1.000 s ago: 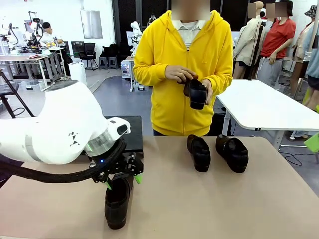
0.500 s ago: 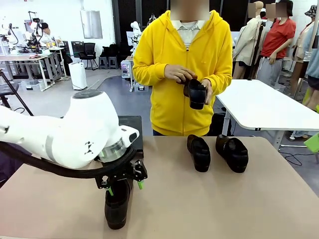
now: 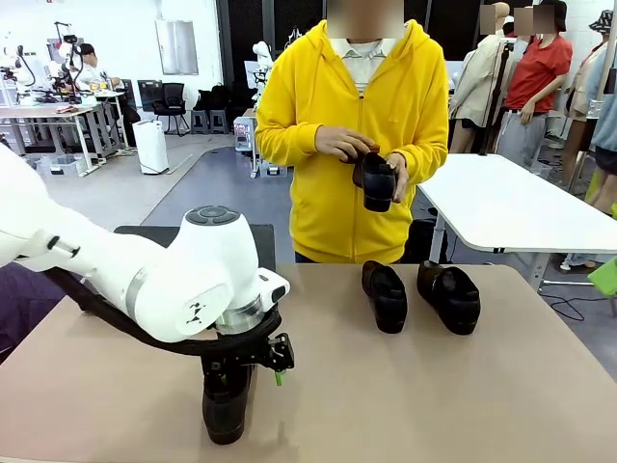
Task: Organize the shoes by placing them on the stand.
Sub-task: Place the Shoe from the middle of the table onto the Shoes Stand.
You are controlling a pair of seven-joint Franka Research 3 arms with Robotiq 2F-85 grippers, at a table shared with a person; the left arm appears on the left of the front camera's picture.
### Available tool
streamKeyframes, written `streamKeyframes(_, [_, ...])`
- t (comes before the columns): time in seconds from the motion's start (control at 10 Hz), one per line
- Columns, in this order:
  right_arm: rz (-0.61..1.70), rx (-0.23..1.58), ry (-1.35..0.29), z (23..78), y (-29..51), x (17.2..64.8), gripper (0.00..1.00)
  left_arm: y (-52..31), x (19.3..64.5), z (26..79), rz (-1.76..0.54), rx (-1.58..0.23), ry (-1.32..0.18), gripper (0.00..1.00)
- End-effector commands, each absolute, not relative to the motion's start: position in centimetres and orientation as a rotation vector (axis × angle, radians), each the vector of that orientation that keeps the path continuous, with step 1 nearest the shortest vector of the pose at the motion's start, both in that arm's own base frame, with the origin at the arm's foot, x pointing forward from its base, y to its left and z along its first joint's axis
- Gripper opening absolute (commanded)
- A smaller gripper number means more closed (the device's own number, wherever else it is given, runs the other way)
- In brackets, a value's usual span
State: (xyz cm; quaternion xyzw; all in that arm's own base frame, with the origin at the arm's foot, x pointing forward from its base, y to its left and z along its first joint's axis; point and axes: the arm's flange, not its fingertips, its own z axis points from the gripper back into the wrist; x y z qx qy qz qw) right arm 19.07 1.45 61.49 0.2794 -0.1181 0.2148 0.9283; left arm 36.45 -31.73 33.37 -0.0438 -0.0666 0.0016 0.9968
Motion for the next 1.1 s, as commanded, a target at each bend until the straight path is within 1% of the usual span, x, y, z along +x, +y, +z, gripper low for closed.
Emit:
streamKeyframes(0.0, [0.466, 0.577, -0.248, 61.7, 1.3, 19.2, 1.00, -32.5, 37.7, 33.2, 0.043, -0.065, -0.151, 1.00])
streamKeyframes(0.1, [0.466, 0.577, -0.248, 61.7, 1.3, 19.2, 1.00, -32.6, 37.7, 33.1, 0.037, -0.071, -0.149, 1.00])
streamKeyframes(0.3, [0.466, 0.577, -0.248, 61.7, 1.3, 19.2, 1.00, -32.8, 37.8, 33.0, 0.029, -0.045, -0.133, 0.00])
streamKeyframes(1.0, [0.466, 0.577, -0.248, 61.7, 1.3, 19.2, 1.00, -32.3, 36.2, 34.2, 0.031, -0.004, -0.133, 0.00])
